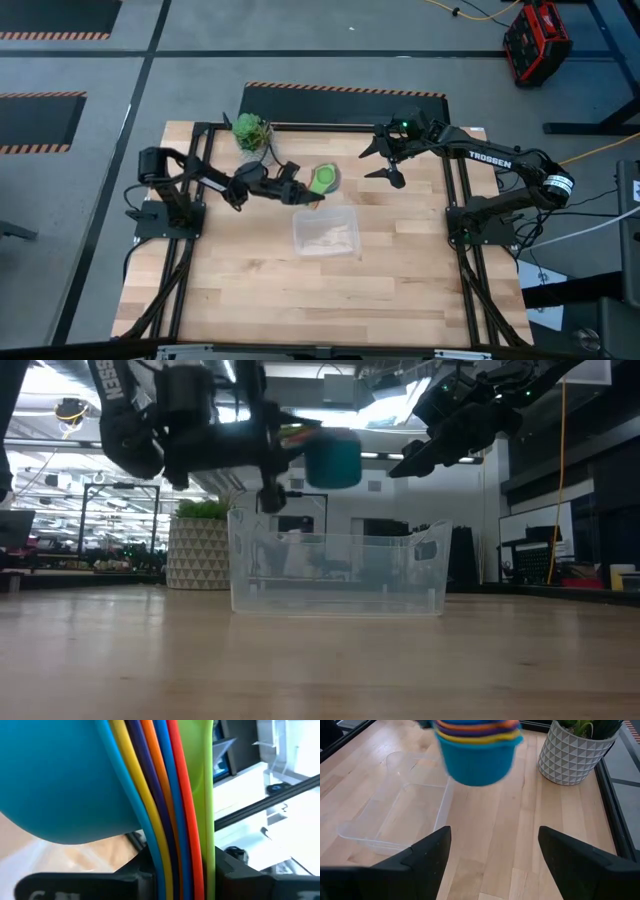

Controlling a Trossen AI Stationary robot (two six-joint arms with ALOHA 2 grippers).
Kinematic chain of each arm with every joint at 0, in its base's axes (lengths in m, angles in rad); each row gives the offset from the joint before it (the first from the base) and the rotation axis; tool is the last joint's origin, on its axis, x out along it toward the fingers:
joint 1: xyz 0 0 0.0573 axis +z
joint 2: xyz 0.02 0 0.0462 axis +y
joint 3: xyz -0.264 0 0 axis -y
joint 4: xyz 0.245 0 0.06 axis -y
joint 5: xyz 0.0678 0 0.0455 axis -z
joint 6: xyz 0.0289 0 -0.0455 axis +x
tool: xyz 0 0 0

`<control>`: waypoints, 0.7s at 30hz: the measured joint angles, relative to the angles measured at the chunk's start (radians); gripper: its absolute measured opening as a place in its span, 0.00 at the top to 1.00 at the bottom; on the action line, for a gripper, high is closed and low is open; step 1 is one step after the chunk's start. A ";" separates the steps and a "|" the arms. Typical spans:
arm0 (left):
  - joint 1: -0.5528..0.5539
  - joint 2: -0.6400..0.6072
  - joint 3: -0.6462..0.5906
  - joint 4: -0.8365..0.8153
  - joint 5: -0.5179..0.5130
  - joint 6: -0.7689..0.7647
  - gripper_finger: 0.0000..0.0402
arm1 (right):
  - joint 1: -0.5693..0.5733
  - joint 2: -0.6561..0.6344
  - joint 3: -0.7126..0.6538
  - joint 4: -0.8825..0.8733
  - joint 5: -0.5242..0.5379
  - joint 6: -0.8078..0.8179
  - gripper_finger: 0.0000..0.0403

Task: Nest measuring cups in basket
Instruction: Put the stacked measuring cups into the transparent bin

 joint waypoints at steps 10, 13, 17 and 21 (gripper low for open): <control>-0.143 -0.001 0.125 -0.076 -0.109 -0.012 0.81 | 0.000 0.000 0.000 0.000 0.000 0.000 0.24; -0.183 -0.001 0.161 -0.151 -0.144 -0.037 0.81 | 0.000 0.000 0.000 0.000 0.000 0.000 0.24; -0.241 -0.001 0.219 -0.259 -0.188 -0.038 0.81 | 0.000 0.000 0.000 0.000 0.000 0.000 0.24; -0.302 0.000 0.274 -0.331 -0.266 -0.037 0.81 | 0.000 0.000 0.000 0.000 0.000 0.000 0.24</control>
